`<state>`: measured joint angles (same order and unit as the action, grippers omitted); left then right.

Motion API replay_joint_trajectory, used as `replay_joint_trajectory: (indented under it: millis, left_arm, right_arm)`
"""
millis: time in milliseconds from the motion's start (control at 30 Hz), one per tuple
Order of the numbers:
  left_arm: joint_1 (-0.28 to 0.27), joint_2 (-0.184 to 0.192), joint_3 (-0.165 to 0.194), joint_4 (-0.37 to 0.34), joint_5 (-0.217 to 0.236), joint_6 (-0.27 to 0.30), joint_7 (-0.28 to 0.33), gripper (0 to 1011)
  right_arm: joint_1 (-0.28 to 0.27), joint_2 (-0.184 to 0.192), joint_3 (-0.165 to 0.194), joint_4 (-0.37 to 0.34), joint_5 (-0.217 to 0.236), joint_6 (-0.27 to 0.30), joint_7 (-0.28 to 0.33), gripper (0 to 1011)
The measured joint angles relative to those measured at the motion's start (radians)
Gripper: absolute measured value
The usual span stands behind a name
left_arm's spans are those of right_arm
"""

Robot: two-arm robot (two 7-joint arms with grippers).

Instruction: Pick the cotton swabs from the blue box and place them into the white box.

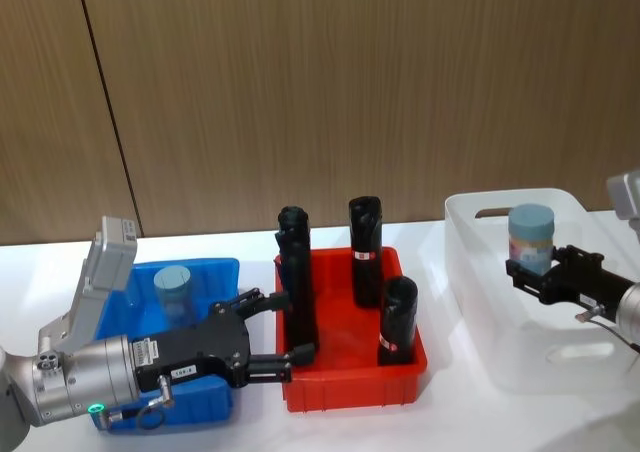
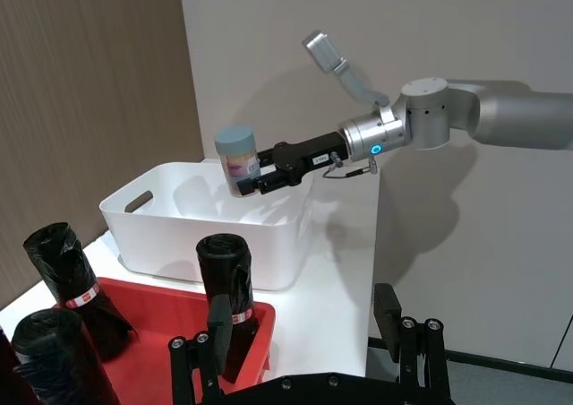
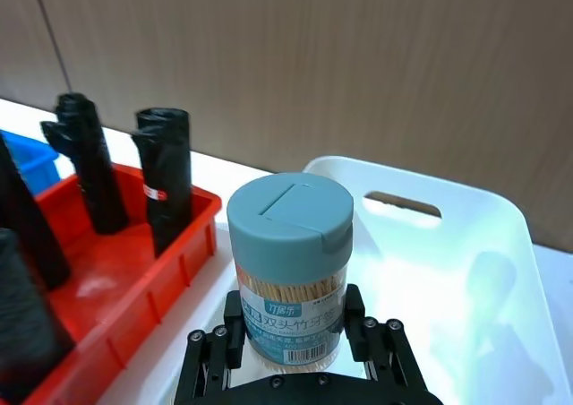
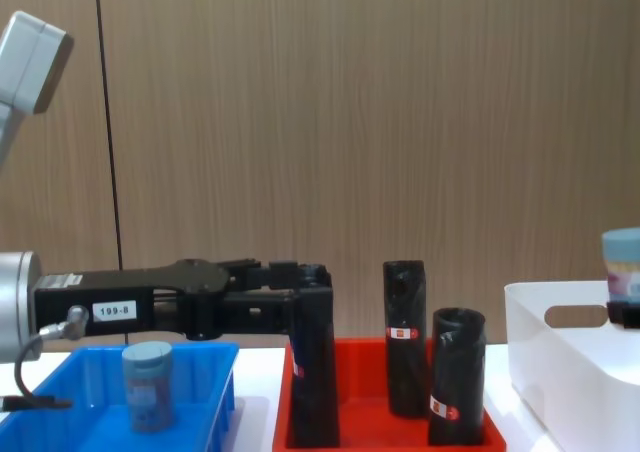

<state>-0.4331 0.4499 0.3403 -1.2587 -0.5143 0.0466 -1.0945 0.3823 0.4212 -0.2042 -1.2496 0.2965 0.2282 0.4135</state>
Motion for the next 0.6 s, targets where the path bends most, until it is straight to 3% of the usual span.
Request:
replay_joint_trajectory:
  millis: [200, 467, 600]
  left_arm:
    - [0.0, 0.0, 0.0, 0.0, 0.0, 0.0, 0.0, 1000]
    - [0.0, 0.0, 0.0, 0.0, 0.0, 0.0, 0.0, 1000]
    - [0.001, 0.0, 0.0, -0.001, 0.0, 0.0, 0.003, 1000]
  right_arm:
    - [0.031, -0.012, -0.002, 0.072, -0.001, -0.009, -0.004, 791]
    - [0.045, -0.017, -0.002, 0.106, 0.006, -0.023, -0.01, 1002]
    - [0.045, -0.017, -0.001, 0.108, 0.011, -0.028, -0.012, 1001]
